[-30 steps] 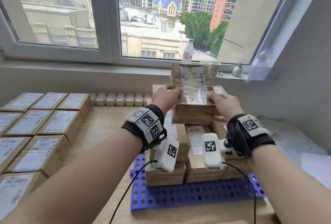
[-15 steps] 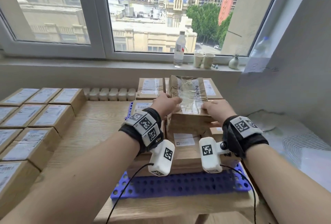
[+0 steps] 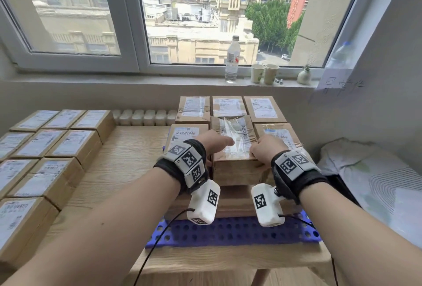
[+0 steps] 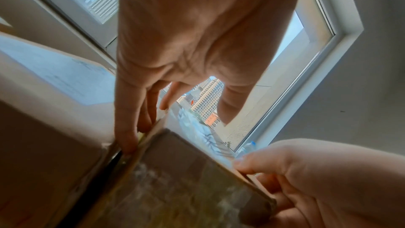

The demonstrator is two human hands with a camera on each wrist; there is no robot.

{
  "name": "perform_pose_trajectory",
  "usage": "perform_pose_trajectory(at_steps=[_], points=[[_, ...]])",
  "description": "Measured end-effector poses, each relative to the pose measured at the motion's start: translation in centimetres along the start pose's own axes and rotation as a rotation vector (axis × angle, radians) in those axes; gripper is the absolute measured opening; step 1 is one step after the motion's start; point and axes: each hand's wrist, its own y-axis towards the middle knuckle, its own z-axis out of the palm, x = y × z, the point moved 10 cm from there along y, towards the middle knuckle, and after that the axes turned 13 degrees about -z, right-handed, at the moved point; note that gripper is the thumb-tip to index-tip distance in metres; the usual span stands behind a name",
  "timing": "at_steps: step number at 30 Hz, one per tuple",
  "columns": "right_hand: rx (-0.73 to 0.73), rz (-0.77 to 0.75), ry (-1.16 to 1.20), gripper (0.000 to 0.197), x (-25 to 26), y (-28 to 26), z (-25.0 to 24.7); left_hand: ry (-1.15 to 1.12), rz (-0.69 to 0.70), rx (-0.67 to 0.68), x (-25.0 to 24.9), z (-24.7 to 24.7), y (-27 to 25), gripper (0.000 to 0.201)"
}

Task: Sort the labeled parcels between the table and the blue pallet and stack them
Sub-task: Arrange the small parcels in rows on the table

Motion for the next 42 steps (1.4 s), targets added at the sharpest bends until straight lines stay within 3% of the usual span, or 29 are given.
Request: perform_pose_trajectory(at_steps=[6, 11, 12, 15, 17, 21, 25, 28, 39, 42], points=[[-0.025, -0.08, -0.075, 0.031, 1.0, 0.5, 0.0, -0.039, 0.054, 0.013, -0.5, -0.1, 0.9, 0.043], [-0.061, -0.11, -0.088, 0.027, 1.2, 0.9, -0.6, -0.063, 0.159, -0.222, -0.9, -4.7, 1.9, 0.005], [-0.084, -0.101, -0.066, 0.026, 1.0, 0.9, -0.9, -0.067, 0.144, -0.27, -0.4, -6.0, 2.4, 0.009], [-0.201, -0.061, -0.046, 0.022, 0.0, 0.7, -2.7, -0.069, 0.004, -0.391, 2.7, -9.5, 4.7, 0.058], [-0.268, -0.019, -0.09, 0.03, -1.1, 0.7, -4.2, -0.061, -0.087, -0.393, 4.9, -10.4, 6.1, 0.075], [-0.239, 0.131, -0.177, 0.06, -4.9, 0.8, -5.0, -0.036, -0.08, -0.226, 6.3, -8.4, 8.2, 0.069], [-0.081, 0.255, -0.168, 0.092, -8.2, 0.8, -2.9, 0.006, -0.079, -0.238, 6.0, -7.6, 9.0, 0.073], [-0.011, 0.264, -0.081, 0.108, -9.3, 0.7, -1.7, 0.002, -0.081, -0.25, 5.8, -7.7, 9.3, 0.066], [0.025, 0.23, -0.11, 0.093, -8.6, 1.2, -1.7, -0.009, -0.033, -0.298, 5.2, -8.0, 8.0, 0.045], [0.005, 0.243, -0.111, 0.088, -8.7, 1.1, -1.8, -0.014, -0.04, -0.307, 5.2, -8.0, 7.7, 0.048]])
